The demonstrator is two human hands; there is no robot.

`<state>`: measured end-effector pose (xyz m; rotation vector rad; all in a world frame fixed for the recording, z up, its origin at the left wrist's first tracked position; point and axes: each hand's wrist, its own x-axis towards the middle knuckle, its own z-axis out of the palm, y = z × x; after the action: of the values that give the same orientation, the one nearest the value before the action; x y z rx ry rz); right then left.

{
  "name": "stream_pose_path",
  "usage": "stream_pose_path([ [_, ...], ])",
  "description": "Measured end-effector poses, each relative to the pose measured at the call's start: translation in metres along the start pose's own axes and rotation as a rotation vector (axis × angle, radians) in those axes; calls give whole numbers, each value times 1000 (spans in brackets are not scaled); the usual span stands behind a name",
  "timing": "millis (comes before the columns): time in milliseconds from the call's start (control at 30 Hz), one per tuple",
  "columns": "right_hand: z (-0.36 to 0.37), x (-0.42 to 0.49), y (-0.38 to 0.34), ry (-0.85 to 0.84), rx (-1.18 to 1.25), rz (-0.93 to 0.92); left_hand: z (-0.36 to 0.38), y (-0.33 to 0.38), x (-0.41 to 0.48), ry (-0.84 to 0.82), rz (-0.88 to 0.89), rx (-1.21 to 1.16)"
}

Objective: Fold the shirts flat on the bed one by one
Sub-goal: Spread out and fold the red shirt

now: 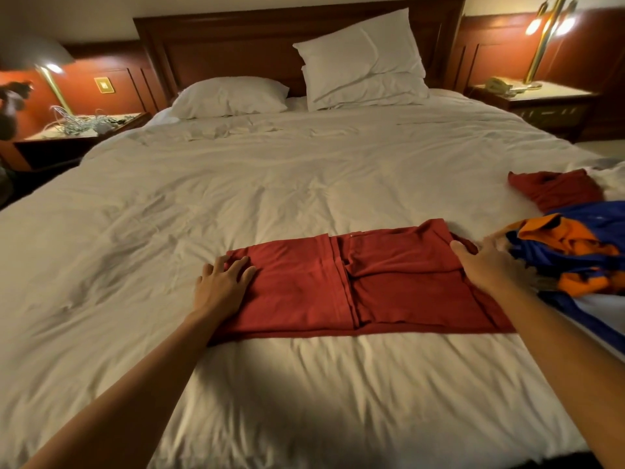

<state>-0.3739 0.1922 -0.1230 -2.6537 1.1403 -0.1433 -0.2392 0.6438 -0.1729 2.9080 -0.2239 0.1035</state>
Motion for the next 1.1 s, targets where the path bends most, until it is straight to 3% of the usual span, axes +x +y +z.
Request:
stream_pose_path([
  [133, 2, -9, -15, 44, -1, -76, 2, 0, 0, 15, -4, -2],
  [367, 25, -33, -36, 63, 247, -157, 7, -5, -2, 56, 7, -68],
  [467, 19, -23, -33, 40, 417, -168, 3, -6, -2, 138, 5, -357],
  [567, -9, -14, -37, 22, 622, -143, -12, -11, -2, 151, -135, -725],
  [667, -49, -16, -64, -21, 614, -219, -30, -18, -4, 26, -256, -1170],
  [833, -93, -63, -170, -57, 440, -512, -49, -18, -3, -209, -298, -1531],
  [900, -92, -91, -224, -158, 391, -640, -57, -19, -3, -243, -336, -1602],
  [1000, -65, -135, -291, -453, 356, -773, -68, -29, -6, -282, -391, -1667],
  [1100, -26, -159, -312, -618, 376, -738, -73, -42, -10, -335, -410, -1622],
])
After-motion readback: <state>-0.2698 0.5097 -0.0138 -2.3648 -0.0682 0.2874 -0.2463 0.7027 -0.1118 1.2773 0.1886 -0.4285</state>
